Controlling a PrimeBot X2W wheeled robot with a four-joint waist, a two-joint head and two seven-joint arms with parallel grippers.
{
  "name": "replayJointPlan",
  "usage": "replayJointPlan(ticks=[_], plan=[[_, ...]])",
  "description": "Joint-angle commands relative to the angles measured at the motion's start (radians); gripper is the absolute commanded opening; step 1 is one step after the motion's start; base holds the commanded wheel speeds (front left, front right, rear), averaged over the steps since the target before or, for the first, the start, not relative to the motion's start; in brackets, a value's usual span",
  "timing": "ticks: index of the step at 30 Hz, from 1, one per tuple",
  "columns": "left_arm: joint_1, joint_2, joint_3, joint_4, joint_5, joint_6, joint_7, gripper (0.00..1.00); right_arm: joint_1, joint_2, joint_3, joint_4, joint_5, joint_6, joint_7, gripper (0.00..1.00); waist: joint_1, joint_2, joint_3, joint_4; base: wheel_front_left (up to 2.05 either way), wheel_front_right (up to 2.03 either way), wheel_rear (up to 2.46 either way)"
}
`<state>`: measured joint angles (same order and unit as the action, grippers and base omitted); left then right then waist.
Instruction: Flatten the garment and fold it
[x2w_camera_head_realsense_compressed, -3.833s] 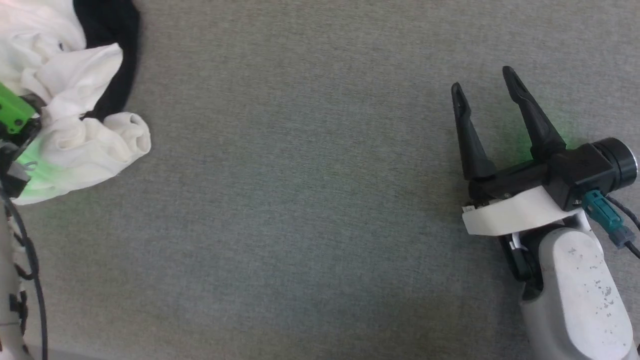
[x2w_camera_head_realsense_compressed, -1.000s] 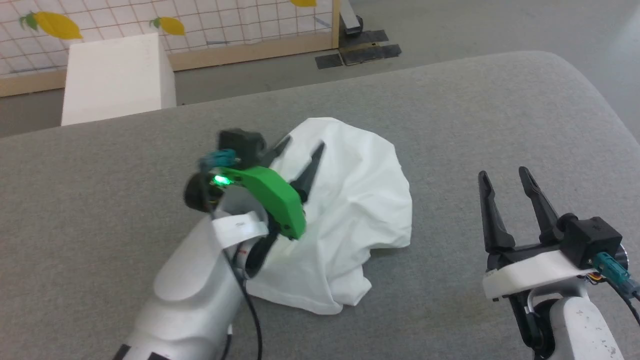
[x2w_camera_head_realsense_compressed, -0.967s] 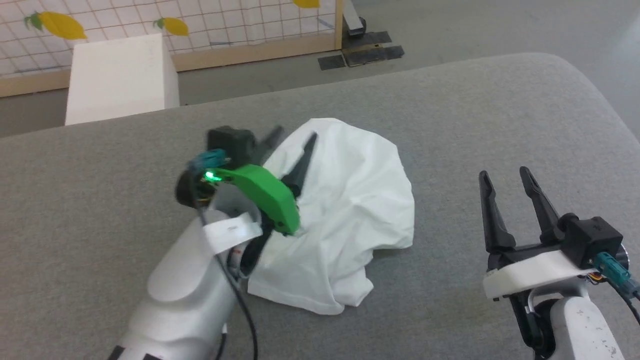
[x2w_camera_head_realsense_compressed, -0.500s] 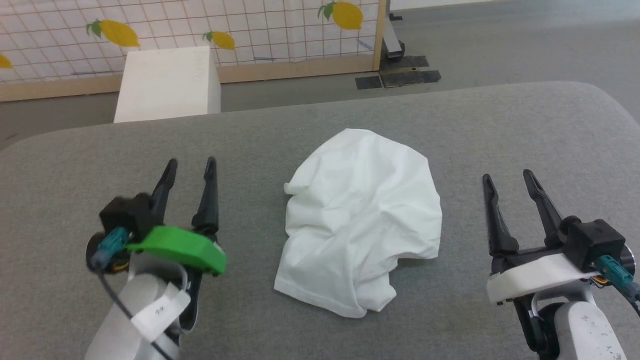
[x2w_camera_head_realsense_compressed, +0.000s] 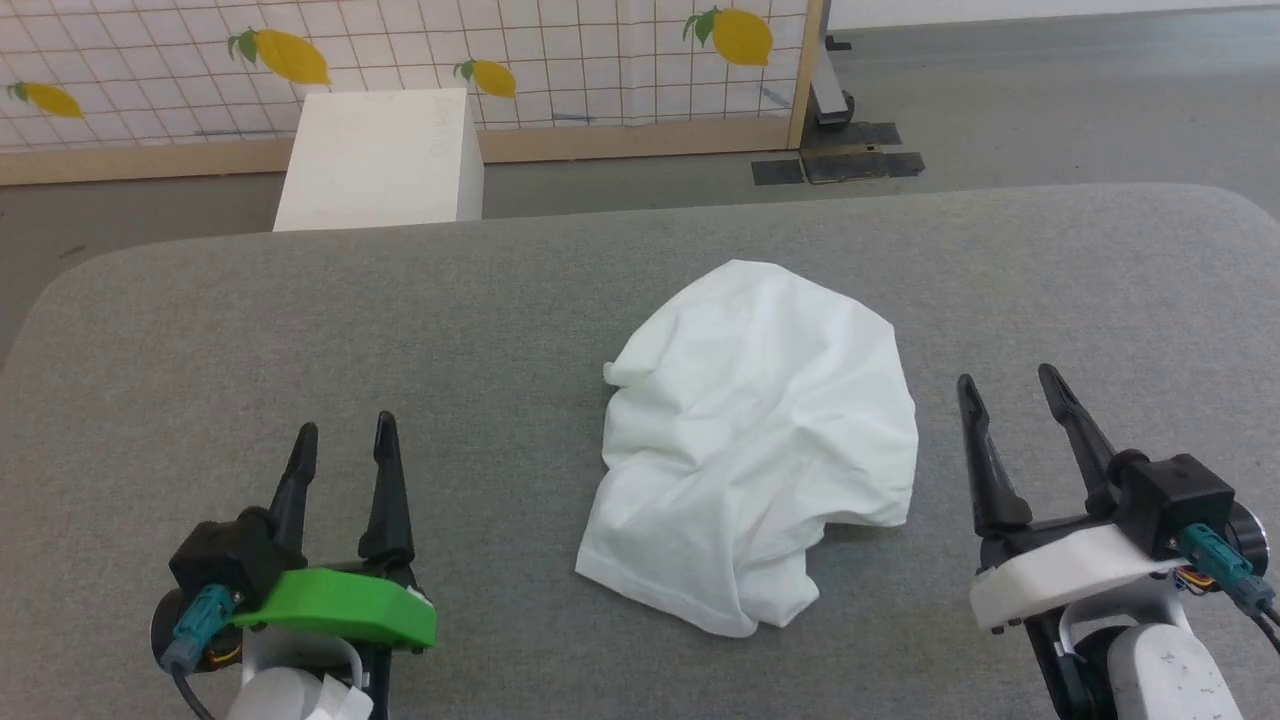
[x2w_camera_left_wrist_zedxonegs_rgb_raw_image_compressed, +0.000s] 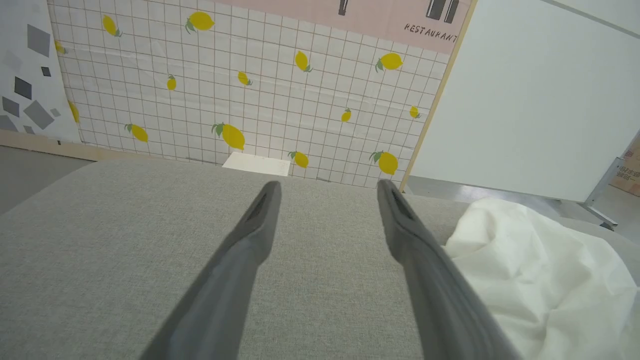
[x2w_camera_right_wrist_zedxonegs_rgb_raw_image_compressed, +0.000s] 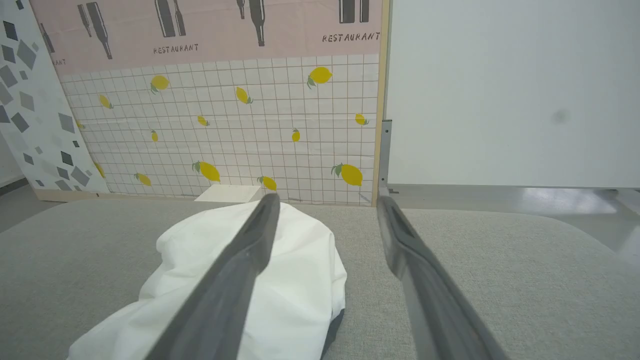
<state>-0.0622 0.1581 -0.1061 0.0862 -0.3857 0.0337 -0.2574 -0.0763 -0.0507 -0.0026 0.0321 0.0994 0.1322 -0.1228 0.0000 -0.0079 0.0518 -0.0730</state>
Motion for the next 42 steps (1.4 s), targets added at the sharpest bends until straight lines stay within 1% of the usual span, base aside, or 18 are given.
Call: replayJointPlan(ticks=[1,4,8,10,13,18,23,26,28,30,31,33,35,37,38,39,40,42], plan=[[0.014,-0.007,0.009,-0.006,0.016,-0.009,-0.004,1.00,0.010,0.001,0.004,-0.007,-0.009,-0.002,0.005,1.00,0.0000,0.0076,-0.002,0.004,0.00,0.00,0.00],[0.011,-0.018,0.018,-0.011,0.039,-0.030,-0.004,1.00,0.009,0.001,0.009,-0.013,-0.009,-0.002,0.010,1.00,0.0000,0.0076,-0.002,0.006,0.00,0.00,0.00],[-0.015,-0.026,-0.024,0.021,0.064,-0.072,-0.004,1.00,0.007,0.001,0.013,-0.017,-0.006,-0.002,0.012,1.00,0.0000,0.0076,0.002,0.003,0.00,0.00,0.00],[-0.040,-0.032,-0.072,0.042,0.081,-0.093,0.007,1.00,0.009,0.001,0.015,-0.017,-0.003,-0.002,0.012,1.00,0.0000,0.0076,0.003,-0.001,0.00,0.00,0.00],[-0.084,-0.043,-0.185,0.074,0.112,-0.130,0.052,1.00,0.011,0.001,0.017,-0.015,0.001,-0.002,0.010,1.00,0.0000,0.0076,0.006,-0.012,0.00,0.00,0.00],[-0.150,-0.072,-0.388,0.142,0.102,-0.160,0.131,1.00,0.008,0.001,0.020,-0.011,0.007,-0.002,0.006,1.00,0.0000,0.0077,0.018,-0.036,0.00,0.00,0.00],[-0.228,-0.079,-0.614,0.230,0.059,-0.164,0.231,1.00,-0.004,0.001,0.026,-0.005,0.019,-0.002,-0.002,1.00,0.0000,0.0077,0.036,-0.072,0.00,0.00,0.00],[-0.281,-0.072,-0.707,0.296,0.030,-0.164,0.295,1.00,-0.010,0.001,0.028,0.001,0.033,-0.002,-0.009,1.00,0.0000,0.0077,0.053,-0.095,0.00,0.00,0.00],[-0.309,-0.072,-0.718,0.348,0.028,-0.160,0.337,1.00,-0.015,0.001,0.031,0.006,0.040,-0.002,-0.015,1.00,0.0000,0.0077,0.065,-0.111,0.00,0.00,0.00],[-0.332,-0.074,-0.716,0.398,0.041,-0.124,0.386,1.00,-0.020,0.001,0.031,0.012,0.046,-0.002,-0.022,1.00,0.0000,0.0077,0.076,-0.125,0.00,0.00,0.00],[-0.345,-0.075,-0.715,0.428,0.050,-0.095,0.427,1.00,-0.022,0.001,0.031,0.015,0.050,-0.002,-0.026,1.00,0.0000,0.0077,0.082,-0.132,0.00,0.00,0.00],[-0.369,-0.077,-0.723,0.466,0.064,-0.069,0.493,1.00,-0.024,0.001,0.030,0.022,0.054,-0.002,-0.034,1.00,0.0000,0.0077,0.088,-0.141,0.00,0.00,0.00],[-0.380,-0.078,-0.738,0.501,0.060,-0.070,0.589,1.00,-0.027,0.001,0.032,0.029,0.059,-0.002,-0.041,1.00,0.0000,0.0077,0.097,-0.153,0.00,0.00,0.00],[-0.391,-0.073,-0.760,0.524,0.053,-0.091,0.688,1.00,-0.030,0.001,0.033,0.037,0.064,-0.002,-0.048,1.00,0.0000,0.0077,0.100,-0.160,0.00,0.00,0.00],[-0.397,-0.070,-0.770,0.524,0.047,-0.104,0.726,0.83,-0.032,0.001,0.033,0.042,0.066,-0.002,-0.051,1.00,0.0000,0.0077,0.100,-0.163,0.00,0.00,0.00],[-0.400,-0.068,-0.774,0.517,0.039,-0.114,0.745,0.33,-0.033,0.001,0.033,0.045,0.068,-0.002,-0.053,1.00,0.0000,0.0077,0.101,-0.165,0.00,0.00,0.00],[-0.403,-0.068,-0.773,0.500,0.024,-0.124,0.753,0.00,-0.035,0.001,0.034,0.048,0.070,-0.002,-0.056,1.00,0.0000,0.0077,0.101,-0.167,0.00,0.00,0.00],[-0.406,-0.069,-0.754,0.451,-0.012,-0.133,0.740,0.00,-0.036,0.001,0.031,0.054,0.072,-0.002,-0.061,1.00,0.0000,0.0077,0.099,-0.166,0.00,0.00,0.00]])
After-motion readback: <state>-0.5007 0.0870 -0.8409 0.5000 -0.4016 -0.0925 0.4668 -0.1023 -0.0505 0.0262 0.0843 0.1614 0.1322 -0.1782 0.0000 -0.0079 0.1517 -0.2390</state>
